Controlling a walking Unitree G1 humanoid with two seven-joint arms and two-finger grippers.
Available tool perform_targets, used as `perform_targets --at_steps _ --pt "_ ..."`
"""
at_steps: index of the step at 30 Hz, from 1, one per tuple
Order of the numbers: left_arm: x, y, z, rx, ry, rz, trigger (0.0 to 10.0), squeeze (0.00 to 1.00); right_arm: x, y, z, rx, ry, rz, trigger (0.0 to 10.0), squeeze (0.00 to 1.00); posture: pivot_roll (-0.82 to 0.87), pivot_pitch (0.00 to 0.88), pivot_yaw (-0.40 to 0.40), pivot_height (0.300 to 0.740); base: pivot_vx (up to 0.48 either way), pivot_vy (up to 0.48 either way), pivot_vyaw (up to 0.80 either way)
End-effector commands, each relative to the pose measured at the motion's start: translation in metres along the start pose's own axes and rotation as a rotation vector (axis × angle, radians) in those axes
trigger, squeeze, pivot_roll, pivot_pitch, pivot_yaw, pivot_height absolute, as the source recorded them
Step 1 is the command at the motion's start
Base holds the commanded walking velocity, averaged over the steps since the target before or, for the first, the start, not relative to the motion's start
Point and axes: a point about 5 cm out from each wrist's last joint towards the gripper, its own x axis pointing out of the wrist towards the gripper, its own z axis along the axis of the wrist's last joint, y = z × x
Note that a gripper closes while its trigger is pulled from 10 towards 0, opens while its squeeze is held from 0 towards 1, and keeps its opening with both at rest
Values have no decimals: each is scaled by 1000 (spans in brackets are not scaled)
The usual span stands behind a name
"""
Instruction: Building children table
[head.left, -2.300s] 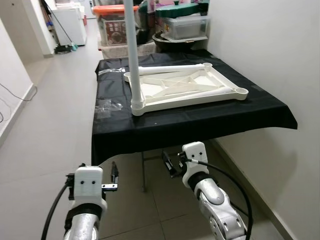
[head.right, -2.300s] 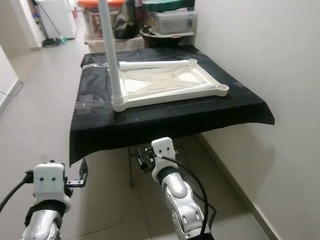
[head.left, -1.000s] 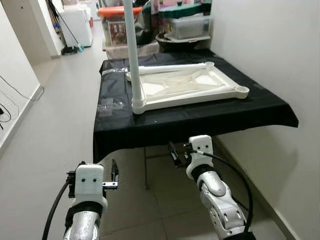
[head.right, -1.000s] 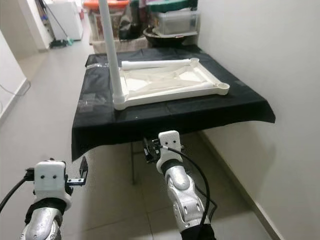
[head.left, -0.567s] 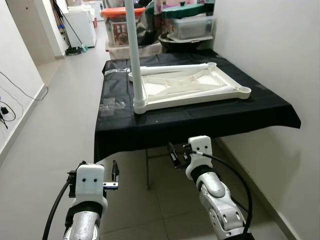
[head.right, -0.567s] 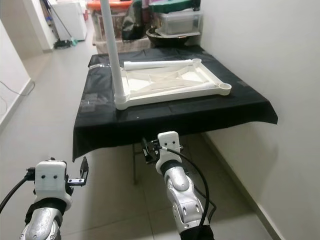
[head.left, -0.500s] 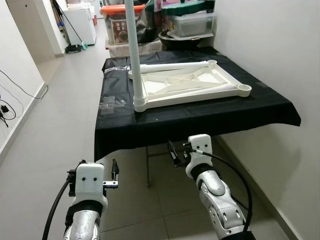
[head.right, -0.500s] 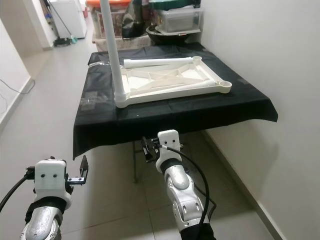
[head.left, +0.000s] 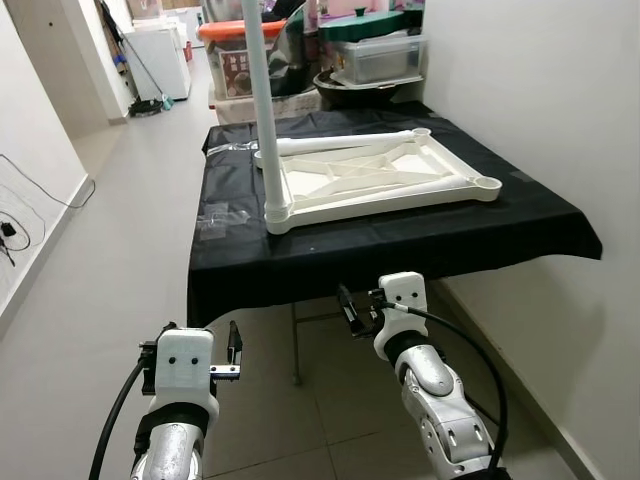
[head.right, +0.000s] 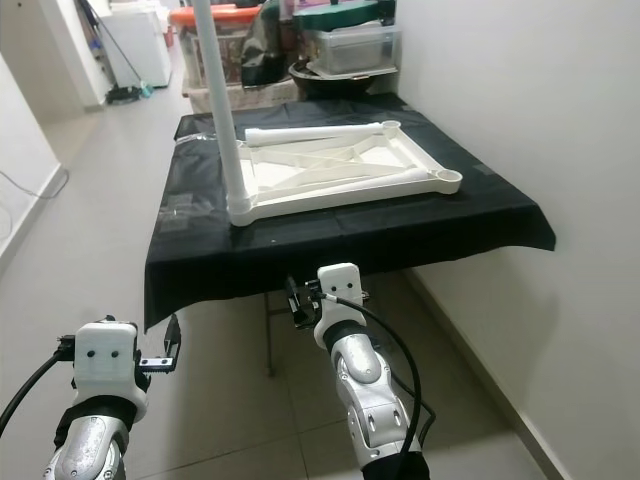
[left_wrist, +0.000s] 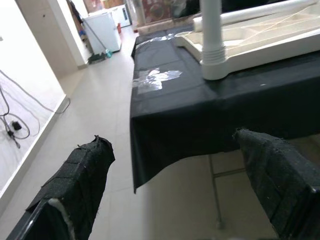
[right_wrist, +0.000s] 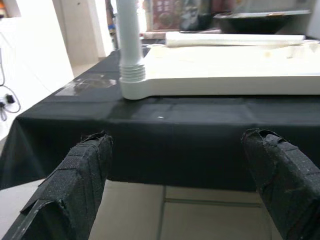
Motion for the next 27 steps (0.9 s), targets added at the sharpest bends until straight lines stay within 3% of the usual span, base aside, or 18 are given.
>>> perform_targets --at_steps 1,27 --pt "-1 1 -5 22 23 3 10000 0 -1 4 -3 2 6 13 10000 0 -53 0 39 740 304 0 0" --pt "-1 -1 -6 39 25 -20 10000 0 -1 5 -3 6 5 10 10000 0 -49 0 39 740 328 0 0"
